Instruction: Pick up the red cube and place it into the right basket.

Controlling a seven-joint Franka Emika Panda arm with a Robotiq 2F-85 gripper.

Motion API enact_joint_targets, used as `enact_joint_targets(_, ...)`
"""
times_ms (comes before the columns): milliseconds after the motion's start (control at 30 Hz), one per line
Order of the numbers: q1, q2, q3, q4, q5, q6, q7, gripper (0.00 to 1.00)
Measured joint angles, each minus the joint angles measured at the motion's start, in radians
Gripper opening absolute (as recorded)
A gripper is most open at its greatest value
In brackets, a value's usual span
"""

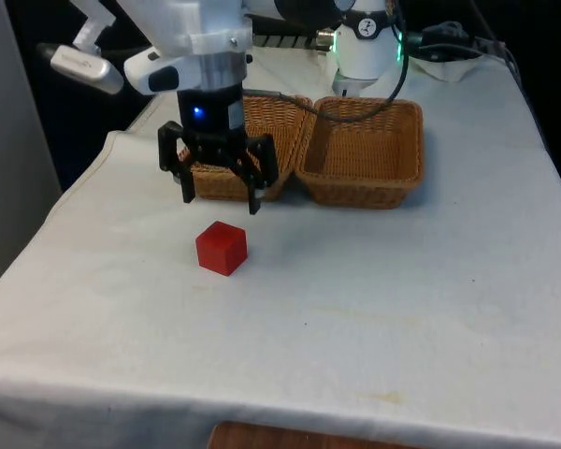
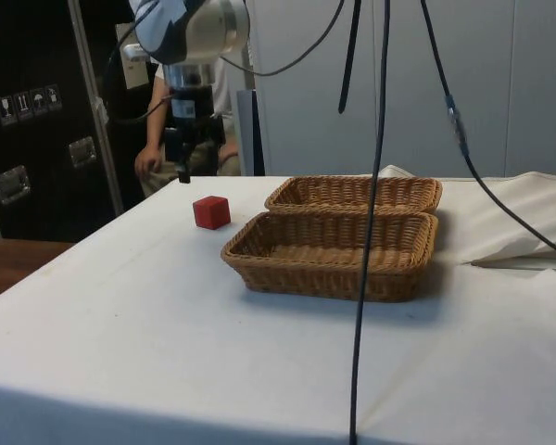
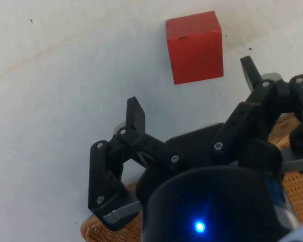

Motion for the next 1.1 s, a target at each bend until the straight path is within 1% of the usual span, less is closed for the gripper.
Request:
enact_joint_targets(167, 0.005, 0.02, 0.003, 0.002, 0.02, 0.007, 0.008, 1.0)
enact_joint_targets(233, 0.005, 0.023, 0.004, 0.002, 0.023, 0.008, 0.01, 1.0)
enact_joint_targets(300, 0.007, 0.035, 0.004, 0.004, 0.039, 0.009, 0.011, 1.0)
enact_joint_targets(433, 0.007, 0.053, 0.004, 0.009, 0.058, 0.011, 0.011, 1.0)
enact_joint_targets(567, 0.005, 0.062, 0.0, 0.01, 0.064, 0.011, 0.011, 1.0)
enact_joint_targets(733, -0.005, 0.069, -0.004, 0.01, 0.071, 0.011, 0.0, 1.0)
enact_joint_targets(833, -0.006, 0.077, -0.003, 0.011, 0.079, 0.011, 0.0, 1.0)
enact_joint_targets(933, -0.006, 0.092, -0.002, 0.019, 0.094, 0.011, 0.0, 1.0)
enact_joint_targets(1100, -0.01, 0.129, -0.002, 0.047, 0.127, 0.011, 0.0, 1.0)
